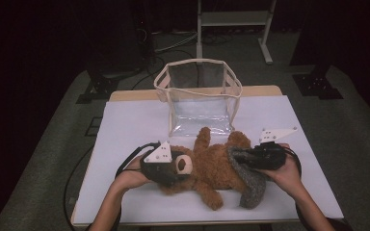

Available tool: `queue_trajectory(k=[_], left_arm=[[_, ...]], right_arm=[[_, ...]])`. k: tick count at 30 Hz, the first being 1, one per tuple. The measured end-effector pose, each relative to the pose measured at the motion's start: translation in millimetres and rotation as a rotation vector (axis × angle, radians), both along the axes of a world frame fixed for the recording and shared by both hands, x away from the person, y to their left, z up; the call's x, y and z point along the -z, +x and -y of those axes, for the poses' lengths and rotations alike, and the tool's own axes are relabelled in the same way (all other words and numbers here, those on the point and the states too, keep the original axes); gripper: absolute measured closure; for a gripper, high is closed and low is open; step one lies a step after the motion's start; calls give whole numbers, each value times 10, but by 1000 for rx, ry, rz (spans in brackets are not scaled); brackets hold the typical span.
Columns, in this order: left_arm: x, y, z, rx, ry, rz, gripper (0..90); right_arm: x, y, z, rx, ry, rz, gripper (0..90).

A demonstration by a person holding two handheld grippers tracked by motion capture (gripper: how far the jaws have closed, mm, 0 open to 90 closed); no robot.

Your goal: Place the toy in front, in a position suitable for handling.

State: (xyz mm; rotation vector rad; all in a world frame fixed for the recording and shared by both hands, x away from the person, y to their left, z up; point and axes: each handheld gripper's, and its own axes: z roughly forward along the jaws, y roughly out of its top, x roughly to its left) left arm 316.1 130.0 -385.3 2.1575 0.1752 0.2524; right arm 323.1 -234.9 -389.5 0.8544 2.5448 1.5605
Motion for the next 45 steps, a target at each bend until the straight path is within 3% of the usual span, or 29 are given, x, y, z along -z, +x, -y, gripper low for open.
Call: queue_trajectory(k=[3, 7, 11, 17, 19, 22, 24, 29, 32, 36, 43, 45], left_arm=[[-52, 5, -2, 6, -39, -5, 272], [-30, -24, 44, 24, -10, -29, 326], [-22, -40, 66, 42, 10, -35, 335], [-17, -77, 69, 73, 31, -28, 335], [-15, -78, 57, 81, 30, -27, 334], [-28, -67, 30, 89, 24, -36, 331], [-62, -52, -2, 93, 5, -52, 304], [-168, -25, -99, 36, -72, -56, 235], [-144, -18, -90, 23, -48, -69, 238], [-80, -28, -43, 50, -34, -88, 273], [-84, -66, 0, 71, 7, -71, 293], [-83, -74, 4, 76, 11, -67, 298]], right_arm=[[78, -113, 72, -13, 1, -28, 739], [104, -223, 202, -21, 16, -61, 743], [-77, -176, 274, 9, 35, -18, 745], [-401, 140, 20, 18, -1, 52, 743], [-405, 255, -110, 3, -16, 43, 740], [-281, 340, -276, -29, -72, 4, 730], [-162, 309, -334, -54, -88, -21, 728], [-105, 101, -221, -74, -34, -18, 732], [-120, -21, -181, -101, -36, -16, 732], [-248, -100, -196, -110, -79, 0, 735], [-505, 110, -422, -78, -96, 61, 737], [-523, 184, -472, -62, -93, 56, 736]])
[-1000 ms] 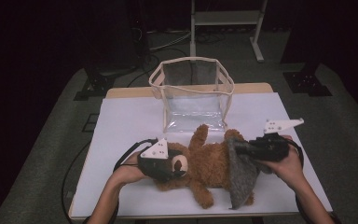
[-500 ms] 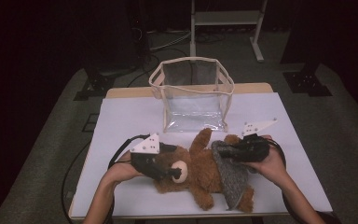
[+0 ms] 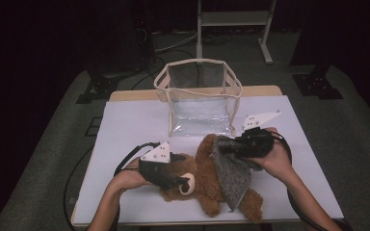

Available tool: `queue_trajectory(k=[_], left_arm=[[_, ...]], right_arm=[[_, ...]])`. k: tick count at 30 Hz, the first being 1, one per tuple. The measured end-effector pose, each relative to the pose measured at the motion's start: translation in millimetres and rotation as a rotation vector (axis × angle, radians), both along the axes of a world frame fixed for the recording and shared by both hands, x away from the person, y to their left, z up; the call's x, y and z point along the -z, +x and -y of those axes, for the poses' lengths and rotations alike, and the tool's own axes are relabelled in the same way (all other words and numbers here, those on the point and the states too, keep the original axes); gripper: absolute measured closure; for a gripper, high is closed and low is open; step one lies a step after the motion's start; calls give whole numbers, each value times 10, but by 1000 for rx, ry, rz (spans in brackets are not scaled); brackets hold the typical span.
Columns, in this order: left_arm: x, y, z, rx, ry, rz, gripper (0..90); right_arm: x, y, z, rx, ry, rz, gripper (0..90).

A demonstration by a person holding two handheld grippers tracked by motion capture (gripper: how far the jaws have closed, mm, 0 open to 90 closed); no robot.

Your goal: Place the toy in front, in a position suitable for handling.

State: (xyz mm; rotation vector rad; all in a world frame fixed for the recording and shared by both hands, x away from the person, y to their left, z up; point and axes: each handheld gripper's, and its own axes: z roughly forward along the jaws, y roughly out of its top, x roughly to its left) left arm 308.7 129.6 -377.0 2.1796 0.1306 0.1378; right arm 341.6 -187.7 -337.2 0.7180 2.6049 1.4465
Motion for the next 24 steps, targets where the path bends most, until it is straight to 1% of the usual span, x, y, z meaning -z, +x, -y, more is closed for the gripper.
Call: queue_trajectory(k=[2, 4, 5, 6, 7, 10, 11, 12, 13, 14, 15, 17, 18, 20, 24], left_arm=[[-1, 2, -6, 1, -1, 0, 297], [-11, 3, -19, 4, -6, -4, 295], [-27, 12, -33, 8, -2, 5, 292], [-43, 16, -48, 0, -9, 5, 277], [-56, 23, -66, -12, -16, -2, 249], [-81, 43, -134, -46, -36, -12, 181], [-83, 52, -155, -67, -37, -18, 162], [-82, 64, -177, -91, -28, -19, 133], [-75, 76, -198, -114, -27, -24, 103], [-64, 92, -220, -120, -38, -43, 97], [-50, 102, -235, -118, -58, -70, 96], [-25, 103, -233, -103, -90, -103, 96], [-20, 99, -217, -94, -95, -112, 92], [-7, 87, -174, -67, -96, -133, 82], [55, 83, -85, -24, -73, -167, 82]], right_arm=[[52, 43, -37, -7, -25, -16, 732], [168, 37, -61, -30, -57, -53, 723], [234, 11, -71, -37, -78, -61, 719], [288, -24, -67, -36, -78, -63, 720], [322, -58, -46, -33, -63, -67, 722], [367, -173, 46, -24, -28, -66, 725], [384, -209, 73, -26, -17, -64, 726], [399, -245, 96, -29, -8, -66, 726], [408, -279, 122, -32, -5, -62, 726], [417, -314, 145, -33, -1, -54, 727], [425, -348, 167, -33, 3, -51, 727], [442, -413, 206, -28, 11, -48, 729], [451, -442, 224, -25, 16, -44, 730], [459, -495, 249, -26, 19, -42, 732], [462, -580, 295, -32, 11, -34, 734]])
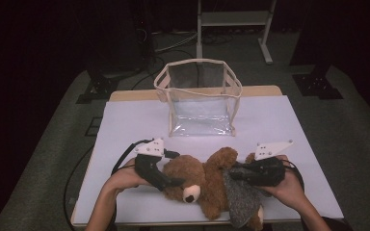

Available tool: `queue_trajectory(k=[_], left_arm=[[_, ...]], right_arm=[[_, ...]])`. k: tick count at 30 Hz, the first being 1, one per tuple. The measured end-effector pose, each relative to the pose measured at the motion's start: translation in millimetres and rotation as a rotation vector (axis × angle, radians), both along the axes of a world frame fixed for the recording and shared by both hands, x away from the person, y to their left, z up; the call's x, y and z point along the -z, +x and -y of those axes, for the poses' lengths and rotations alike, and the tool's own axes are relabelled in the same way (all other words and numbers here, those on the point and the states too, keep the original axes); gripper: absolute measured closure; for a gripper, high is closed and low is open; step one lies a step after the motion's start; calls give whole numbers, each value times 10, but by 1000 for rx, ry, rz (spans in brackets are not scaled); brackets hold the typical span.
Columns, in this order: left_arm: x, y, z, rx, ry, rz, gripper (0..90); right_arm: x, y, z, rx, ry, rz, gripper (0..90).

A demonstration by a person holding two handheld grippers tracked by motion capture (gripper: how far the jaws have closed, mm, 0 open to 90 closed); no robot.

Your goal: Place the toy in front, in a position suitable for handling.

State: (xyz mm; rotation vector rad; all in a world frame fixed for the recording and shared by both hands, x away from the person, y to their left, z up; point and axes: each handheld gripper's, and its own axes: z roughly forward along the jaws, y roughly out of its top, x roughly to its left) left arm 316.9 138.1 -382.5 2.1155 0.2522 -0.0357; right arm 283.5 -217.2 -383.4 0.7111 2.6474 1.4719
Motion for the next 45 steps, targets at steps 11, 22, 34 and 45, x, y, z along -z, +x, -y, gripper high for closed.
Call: queue_trajectory(k=[11, 22, 34, 45], left_arm=[[33, 23, 423, 34, 64, 142, 273], [-24, 64, 285, 44, 76, 63, 125], [30, 90, 480, 56, 147, 57, 109], [-99, 183, 309, -61, 162, 163, 401]], right_arm=[[19, -132, 231, 69, 10, -25, 735], [15, -109, 141, 51, 5, -13, 737], [21, -110, 50, 49, 0, 9, 737], [-123, 208, 18, 91, 62, 15, 748]])
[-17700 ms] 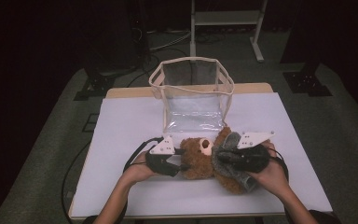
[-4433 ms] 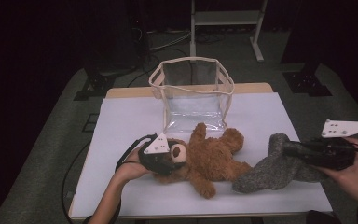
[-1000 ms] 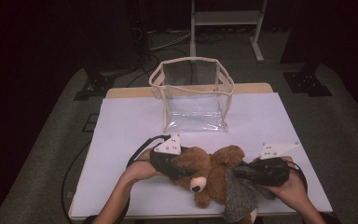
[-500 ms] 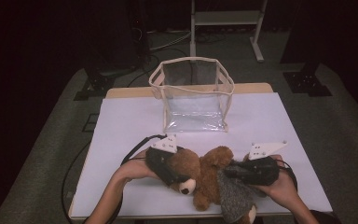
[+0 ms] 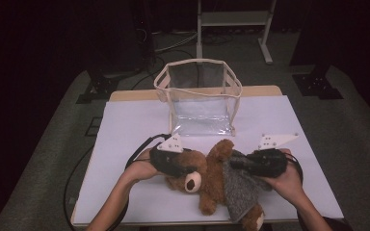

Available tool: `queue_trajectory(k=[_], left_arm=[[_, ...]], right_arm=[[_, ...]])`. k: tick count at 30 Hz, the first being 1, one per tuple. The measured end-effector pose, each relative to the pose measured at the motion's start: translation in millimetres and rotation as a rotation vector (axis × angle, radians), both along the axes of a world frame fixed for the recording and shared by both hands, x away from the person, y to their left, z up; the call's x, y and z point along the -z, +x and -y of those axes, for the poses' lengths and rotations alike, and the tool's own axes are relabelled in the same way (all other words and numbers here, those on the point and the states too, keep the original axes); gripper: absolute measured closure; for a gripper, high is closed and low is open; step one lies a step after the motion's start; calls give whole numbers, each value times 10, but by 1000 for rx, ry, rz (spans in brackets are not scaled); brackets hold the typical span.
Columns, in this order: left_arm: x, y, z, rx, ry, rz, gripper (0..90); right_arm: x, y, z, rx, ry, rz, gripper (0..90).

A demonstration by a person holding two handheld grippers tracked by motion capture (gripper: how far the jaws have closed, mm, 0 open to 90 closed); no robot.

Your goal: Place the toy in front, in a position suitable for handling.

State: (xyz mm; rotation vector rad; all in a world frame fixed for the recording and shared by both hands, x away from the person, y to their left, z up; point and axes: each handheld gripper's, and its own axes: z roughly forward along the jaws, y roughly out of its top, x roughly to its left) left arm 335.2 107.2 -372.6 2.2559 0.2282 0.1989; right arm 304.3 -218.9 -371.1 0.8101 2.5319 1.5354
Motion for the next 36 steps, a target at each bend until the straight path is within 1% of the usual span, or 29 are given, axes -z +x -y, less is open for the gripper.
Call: queue_trajectory(k=[2, 3, 5, 6, 7, 9, 10, 12, 13, 15, 17, 21, 26, 28, 30, 31, 34, 36], left_arm=[[-6, 15, -75, -18, 11, 10, 401], [3, 10, -117, -31, 9, 1, 400], [60, -21, -187, -34, -6, -12, 383], [99, -47, -217, -31, -20, -18, 374], [128, -74, -248, -30, -48, -23, 363], [164, -113, -283, -30, -87, -14, 353], [174, -122, -288, -22, -91, -20, 352], [153, -141, -299, -10, -79, -11, 348], [145, -156, -293, -7, -71, -6, 344], [140, -183, -281, -1, -68, 2, 336], [134, -200, -279, 4, -66, 7, 326], [130, -231, -282, 8, -65, 11, 313], [139, -222, -297, 14, -72, 7, 303], [142, -216, -298, 16, -73, 6, 299], [139, -223, -287, 20, -67, 9, 291], [134, -230, -282, 22, -61, 13, 288], [126, -246, -267, 26, -52, 21, 279], [125, -245, -276, 30, -45, 25, 279]], right_arm=[[-46, 110, -89, -12, -3, 4, 748], [-61, 161, -145, -21, -10, 2, 748], [-67, 230, -271, -47, -29, -3, 747], [-58, 247, -328, -64, -43, -12, 746], [-49, 252, -371, -78, -59, -22, 745], [-46, 249, -384, -98, -79, -32, 747], [-54, 240, -357, -102, -85, -33, 748], [-66, 196, -265, -93, -93, -28, 748], [-66, 171, -203, -81, -89, -31, 748], [-52, 119, -54, -51, -90, -31, 749], [-16, 83, 105, -20, -75, -46, 750], [27, 24, 378, 33, -66, -65, 751], [-27, -19, 578, 76, -85, -59, 752], [-79, -11, 610, 81, -74, -51, 752], [-139, 5, 565, 75, -77, -38, 751], [-164, 21, 512, 64, -74, -28, 752], [-209, 76, 263, 8, -84, -8, 751], [-195, 104, 58, -43, -96, -6, 751]])
